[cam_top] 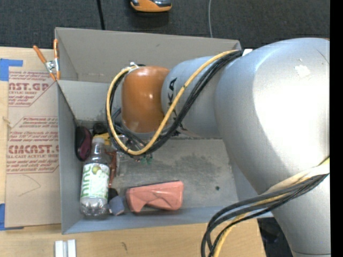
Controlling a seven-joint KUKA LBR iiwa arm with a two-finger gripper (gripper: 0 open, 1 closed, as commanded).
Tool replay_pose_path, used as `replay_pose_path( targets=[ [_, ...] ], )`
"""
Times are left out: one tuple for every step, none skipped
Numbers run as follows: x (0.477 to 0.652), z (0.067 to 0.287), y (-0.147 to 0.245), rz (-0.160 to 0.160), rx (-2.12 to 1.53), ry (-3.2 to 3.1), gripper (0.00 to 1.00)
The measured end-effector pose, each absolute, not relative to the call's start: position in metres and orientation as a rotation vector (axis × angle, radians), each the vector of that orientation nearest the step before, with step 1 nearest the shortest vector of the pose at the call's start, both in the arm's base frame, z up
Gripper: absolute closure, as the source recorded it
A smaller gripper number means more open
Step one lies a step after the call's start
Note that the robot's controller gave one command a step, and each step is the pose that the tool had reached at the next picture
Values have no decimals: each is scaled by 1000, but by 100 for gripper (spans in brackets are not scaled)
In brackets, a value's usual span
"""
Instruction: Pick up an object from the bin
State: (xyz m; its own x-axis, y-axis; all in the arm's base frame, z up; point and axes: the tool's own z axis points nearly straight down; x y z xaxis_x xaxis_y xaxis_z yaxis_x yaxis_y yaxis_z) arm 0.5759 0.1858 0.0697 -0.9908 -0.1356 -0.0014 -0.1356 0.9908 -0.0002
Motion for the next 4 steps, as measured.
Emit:
replay_pose_path(
  targets=[
    [572, 74, 185, -2, -217, 3137, 100],
    [557, 118, 203, -1, -524, 3093, 100],
    [562, 176, 168, 3, -579, 3092, 100],
    [554, 223, 189, 0, -461, 3105, 100]
  ],
)
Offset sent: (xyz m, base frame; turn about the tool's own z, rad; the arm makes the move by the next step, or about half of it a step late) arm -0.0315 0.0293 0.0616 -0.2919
